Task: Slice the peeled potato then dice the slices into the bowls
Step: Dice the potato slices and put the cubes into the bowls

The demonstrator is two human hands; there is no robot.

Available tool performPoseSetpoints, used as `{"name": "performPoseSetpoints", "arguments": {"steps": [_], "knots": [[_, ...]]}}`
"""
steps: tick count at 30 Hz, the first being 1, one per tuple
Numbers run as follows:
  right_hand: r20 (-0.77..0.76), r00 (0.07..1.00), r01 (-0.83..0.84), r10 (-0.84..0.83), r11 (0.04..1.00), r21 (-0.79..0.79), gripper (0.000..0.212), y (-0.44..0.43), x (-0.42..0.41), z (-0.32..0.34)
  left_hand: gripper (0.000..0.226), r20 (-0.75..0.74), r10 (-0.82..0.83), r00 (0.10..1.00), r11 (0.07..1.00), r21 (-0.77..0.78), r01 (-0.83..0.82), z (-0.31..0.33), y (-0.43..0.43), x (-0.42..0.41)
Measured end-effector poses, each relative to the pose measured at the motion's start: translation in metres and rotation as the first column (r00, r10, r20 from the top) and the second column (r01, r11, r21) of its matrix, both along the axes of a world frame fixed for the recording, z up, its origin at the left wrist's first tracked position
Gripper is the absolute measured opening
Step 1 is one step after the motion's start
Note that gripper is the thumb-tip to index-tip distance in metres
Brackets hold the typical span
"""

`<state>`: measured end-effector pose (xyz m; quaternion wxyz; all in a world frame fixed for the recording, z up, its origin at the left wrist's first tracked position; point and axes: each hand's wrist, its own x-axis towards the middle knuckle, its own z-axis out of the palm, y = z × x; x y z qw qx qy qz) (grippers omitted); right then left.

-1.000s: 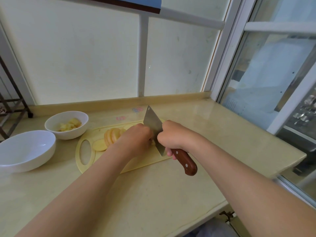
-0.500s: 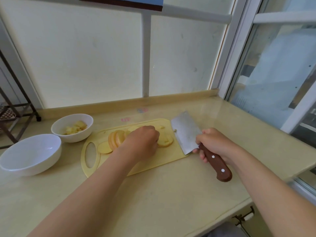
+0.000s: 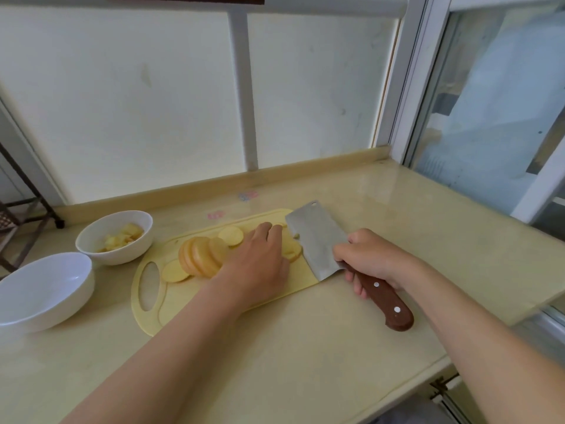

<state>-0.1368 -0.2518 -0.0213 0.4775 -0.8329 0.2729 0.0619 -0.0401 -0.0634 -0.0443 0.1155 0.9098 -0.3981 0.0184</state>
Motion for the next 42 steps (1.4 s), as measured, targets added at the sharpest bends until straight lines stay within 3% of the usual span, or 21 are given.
{"name": "performPoseSetpoints", "arguments": {"steps": [7,10,16,19,25,33,38,42], "knots": [[-0.087,0.993,-0.096,0.075,0.958,-0.271,0.034,0.014,0.01,0.008,0.057,-0.083,0.0,0.997,1.0,0.002,0.0,-0.002,-0.016,-0.001],[-0.112,0.986,-0.155,0.119,0.906,-0.395,0.035,0.016,0.01,0.008,0.061,-0.124,0.025,0.992,1.0,-0.009,-0.027,-0.004,-0.021,0.001],[-0.157,0.97,-0.241,0.184,0.771,-0.589,0.038,0.025,0.008,-0.003,0.041,-0.063,-0.03,0.998,0.999,-0.019,0.029,-0.005,-0.02,0.003],[-0.186,0.961,-0.276,0.205,0.748,-0.603,0.041,0.026,0.008,-0.002,0.031,-0.07,-0.021,0.997,0.994,-0.108,0.014,-0.01,-0.019,0.009],[-0.208,0.954,-0.298,0.214,0.731,-0.615,0.043,0.03,0.004,-0.003,0.037,-0.138,-0.023,0.99,0.987,-0.159,0.001,-0.01,-0.017,0.01],[-0.143,0.972,-0.234,0.188,0.686,-0.689,0.046,0.039,-0.004,-0.007,0.045,-0.155,0.035,0.987,0.991,-0.121,-0.054,-0.013,-0.024,0.006],[-0.113,0.976,-0.213,0.187,0.697,-0.684,0.049,0.039,-0.006,-0.005,0.038,-0.152,0.085,0.985,0.991,-0.091,-0.1,-0.013,-0.033,0.004],[-0.104,0.973,-0.221,0.208,0.697,-0.682,0.048,0.039,-0.009,-0.005,0.039,-0.082,0.108,0.991,0.989,-0.096,-0.116,-0.011,-0.042,0.0]]}}
